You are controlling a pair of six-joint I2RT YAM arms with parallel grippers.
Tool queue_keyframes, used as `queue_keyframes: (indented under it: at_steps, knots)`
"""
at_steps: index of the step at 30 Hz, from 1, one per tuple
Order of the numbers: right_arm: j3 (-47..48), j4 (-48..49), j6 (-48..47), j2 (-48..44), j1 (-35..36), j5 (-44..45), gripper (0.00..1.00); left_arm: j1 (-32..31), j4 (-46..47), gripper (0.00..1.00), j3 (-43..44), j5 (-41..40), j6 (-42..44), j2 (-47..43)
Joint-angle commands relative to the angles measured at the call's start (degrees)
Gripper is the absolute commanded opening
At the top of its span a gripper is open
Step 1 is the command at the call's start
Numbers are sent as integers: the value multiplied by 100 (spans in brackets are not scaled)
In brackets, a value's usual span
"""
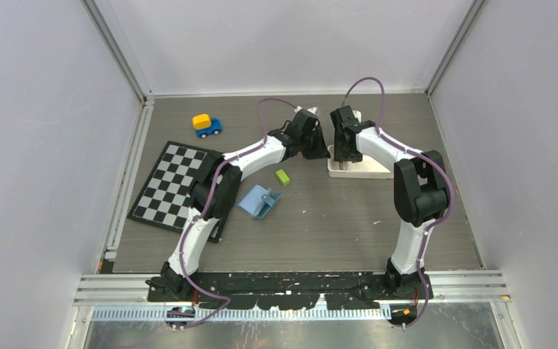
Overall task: Put the credit cards into the card holder
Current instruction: Pick up the credit card from the storage box.
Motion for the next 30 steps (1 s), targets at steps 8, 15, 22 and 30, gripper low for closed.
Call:
queue_keyframes:
  at_steps: [8, 15, 22, 30]
  knots:
    - [237, -184, -170, -381, -113, 854, 46, 64, -250, 5, -66, -10, 173, -330]
    - [276, -281, -170, -461, -112, 891, 47, 63, -246, 7, -59, 16, 173, -304]
    - [302, -369, -168, -506, -112, 837, 47, 54, -247, 7, -34, 25, 173, -269]
    - [305, -410, -124, -533, -112, 570, 50, 32, -128, 19, 57, 194, 196, -217]
